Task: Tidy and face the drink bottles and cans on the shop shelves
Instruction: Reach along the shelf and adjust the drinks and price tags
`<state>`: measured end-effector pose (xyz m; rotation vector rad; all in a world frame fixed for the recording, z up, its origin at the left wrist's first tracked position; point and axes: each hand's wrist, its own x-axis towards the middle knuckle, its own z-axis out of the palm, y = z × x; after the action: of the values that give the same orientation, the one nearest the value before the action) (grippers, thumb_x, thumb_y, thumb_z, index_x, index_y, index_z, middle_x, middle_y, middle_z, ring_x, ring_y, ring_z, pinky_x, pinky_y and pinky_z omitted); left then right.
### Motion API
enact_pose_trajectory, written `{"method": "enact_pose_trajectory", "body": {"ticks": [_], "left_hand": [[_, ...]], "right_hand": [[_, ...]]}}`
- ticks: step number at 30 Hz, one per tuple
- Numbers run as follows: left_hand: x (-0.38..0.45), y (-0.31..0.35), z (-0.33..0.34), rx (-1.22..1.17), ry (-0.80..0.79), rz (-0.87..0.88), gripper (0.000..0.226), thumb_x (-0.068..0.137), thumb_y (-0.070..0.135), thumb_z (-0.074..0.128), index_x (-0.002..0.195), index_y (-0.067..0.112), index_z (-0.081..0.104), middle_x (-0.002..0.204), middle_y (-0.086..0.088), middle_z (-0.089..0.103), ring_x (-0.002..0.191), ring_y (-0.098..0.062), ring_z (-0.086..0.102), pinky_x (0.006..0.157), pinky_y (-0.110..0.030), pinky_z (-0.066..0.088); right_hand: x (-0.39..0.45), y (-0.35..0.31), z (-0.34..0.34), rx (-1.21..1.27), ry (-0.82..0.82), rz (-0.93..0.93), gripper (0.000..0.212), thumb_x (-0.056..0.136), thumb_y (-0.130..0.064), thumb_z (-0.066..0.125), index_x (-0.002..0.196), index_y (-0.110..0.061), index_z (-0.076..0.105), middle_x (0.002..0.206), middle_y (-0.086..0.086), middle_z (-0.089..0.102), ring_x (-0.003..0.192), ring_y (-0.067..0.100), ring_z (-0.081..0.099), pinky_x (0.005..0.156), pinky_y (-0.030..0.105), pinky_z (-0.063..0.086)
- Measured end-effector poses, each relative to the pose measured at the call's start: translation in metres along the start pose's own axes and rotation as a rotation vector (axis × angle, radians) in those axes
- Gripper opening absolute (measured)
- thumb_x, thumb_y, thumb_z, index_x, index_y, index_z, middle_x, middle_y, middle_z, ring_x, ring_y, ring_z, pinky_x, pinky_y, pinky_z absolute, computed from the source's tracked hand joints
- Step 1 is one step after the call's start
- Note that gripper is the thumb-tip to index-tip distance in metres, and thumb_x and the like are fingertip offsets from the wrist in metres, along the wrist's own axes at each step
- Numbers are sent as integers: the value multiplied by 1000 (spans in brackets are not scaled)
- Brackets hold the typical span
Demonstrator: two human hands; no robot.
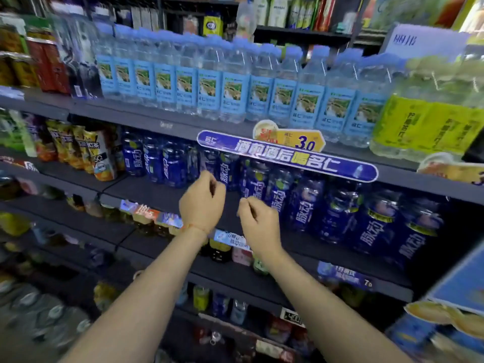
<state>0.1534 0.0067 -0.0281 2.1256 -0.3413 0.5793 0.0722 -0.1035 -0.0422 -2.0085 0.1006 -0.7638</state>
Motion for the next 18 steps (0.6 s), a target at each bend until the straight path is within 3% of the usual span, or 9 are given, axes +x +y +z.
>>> {"method": "enact_pose_trajectory", "body": {"ticks": [3,4,6,9,11,14,16,18], "left_hand": [[-45,-18,42,156,-434,-99,15,91,30,56,87,18,65,87,-6,69,84,-30,62,68,-37,49],[-61,-21,57,135,-550,-130,15,91,28,57,87,18,67,90,-7,70,87,-30,64,72,-37,52],[-93,-26,84,21,-712,-218,16,92,22,57,86,12,68,87,-12,72,81,-31,66,73,-38,53],[-137,-24,120,-101,-780,-328,15,92,13,57,81,9,67,71,-10,68,55,-18,61,65,-35,57],[-161,-20,138,-138,-802,-402,19,92,10,56,76,15,64,66,-7,65,45,-9,56,54,-26,52],[-190,-16,154,-193,-830,-504,20,94,9,55,77,15,64,65,-6,64,47,-15,55,49,-22,45],[-205,-15,159,-201,-830,-532,21,95,11,55,77,17,63,66,-6,64,50,-19,56,52,-24,44],[-214,-13,159,-194,-822,-542,23,95,10,53,75,18,62,67,-6,63,50,-18,55,52,-23,43]], "right_hand": [[-30,68,-25,-117,-144,208,44,98,-23,52,56,-14,43,51,0,46,49,5,44,53,31,33],[-40,89,-34,-180,-223,262,45,98,-20,53,55,-17,41,52,-1,47,51,7,47,53,33,32],[-61,127,-54,-308,-374,402,38,97,-21,53,60,-12,49,64,15,59,66,27,58,57,35,36],[-93,172,-84,-428,-385,596,27,94,-25,54,87,-3,67,98,23,69,96,35,64,73,35,45],[-109,190,-104,-426,-251,689,25,93,-23,56,108,-4,62,110,24,67,104,38,64,79,37,47],[-116,207,-125,-395,-43,709,44,93,-25,60,129,-4,45,132,24,54,108,41,60,81,41,47],[-110,215,-133,-411,-76,669,48,94,-32,61,132,-5,46,140,23,47,118,39,54,84,40,45],[-99,223,-135,-440,-187,651,53,96,-45,57,133,-8,50,138,21,52,123,38,51,87,40,44]]}}
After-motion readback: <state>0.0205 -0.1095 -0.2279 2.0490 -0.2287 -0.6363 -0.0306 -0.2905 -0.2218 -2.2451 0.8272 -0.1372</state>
